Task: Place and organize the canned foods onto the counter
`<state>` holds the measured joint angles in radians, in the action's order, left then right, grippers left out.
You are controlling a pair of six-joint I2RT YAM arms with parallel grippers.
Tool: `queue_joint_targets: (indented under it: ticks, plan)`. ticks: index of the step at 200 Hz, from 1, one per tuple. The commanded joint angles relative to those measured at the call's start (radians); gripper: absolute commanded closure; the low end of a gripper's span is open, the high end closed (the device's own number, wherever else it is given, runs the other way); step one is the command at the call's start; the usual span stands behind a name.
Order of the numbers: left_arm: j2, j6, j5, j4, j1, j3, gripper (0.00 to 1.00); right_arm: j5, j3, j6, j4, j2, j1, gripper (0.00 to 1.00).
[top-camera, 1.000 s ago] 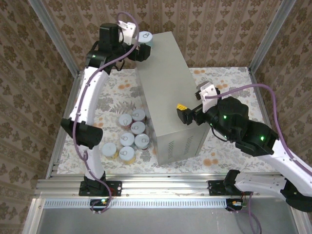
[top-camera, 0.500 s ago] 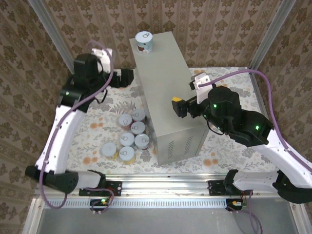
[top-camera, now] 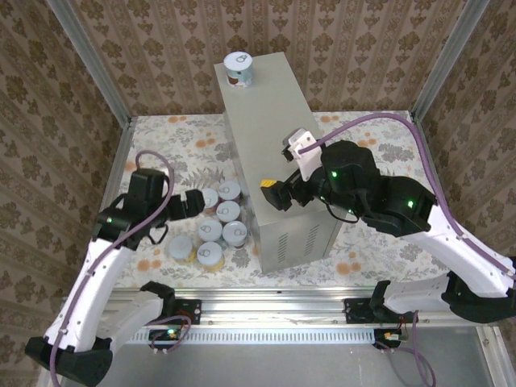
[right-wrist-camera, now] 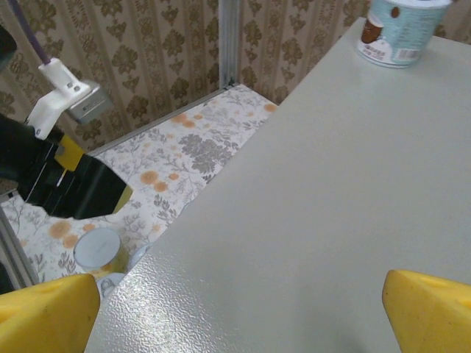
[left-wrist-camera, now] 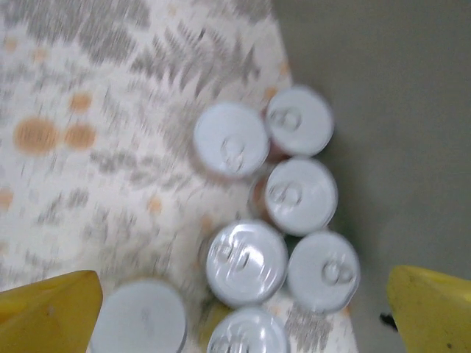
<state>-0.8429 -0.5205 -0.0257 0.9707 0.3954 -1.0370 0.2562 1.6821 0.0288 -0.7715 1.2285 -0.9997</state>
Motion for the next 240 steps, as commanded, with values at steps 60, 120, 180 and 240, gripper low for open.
queue_joint_targets:
  ticks: [60,120,180,240]
  plan:
    - [-0.003,-0.25,-0.084,0.267,0.026,0.138,0.0,-0.148,-0.011,-0.087,0.012,0.012,0.02,0.0]
    - [-0.077,-0.334,0.019,0.139,0.007,0.239,0.0,-0.371,0.007,-0.156,-0.047,0.06,0.027,0.0]
    - [-0.102,-0.361,0.019,0.036,-0.041,0.336,0.01,-0.503,0.085,-0.276,-0.167,0.13,-0.013,0.0]
    - [-0.174,-0.307,0.065,-0.061,-0.099,0.381,0.05,-0.489,0.084,-0.285,-0.145,0.153,-0.016,0.0]
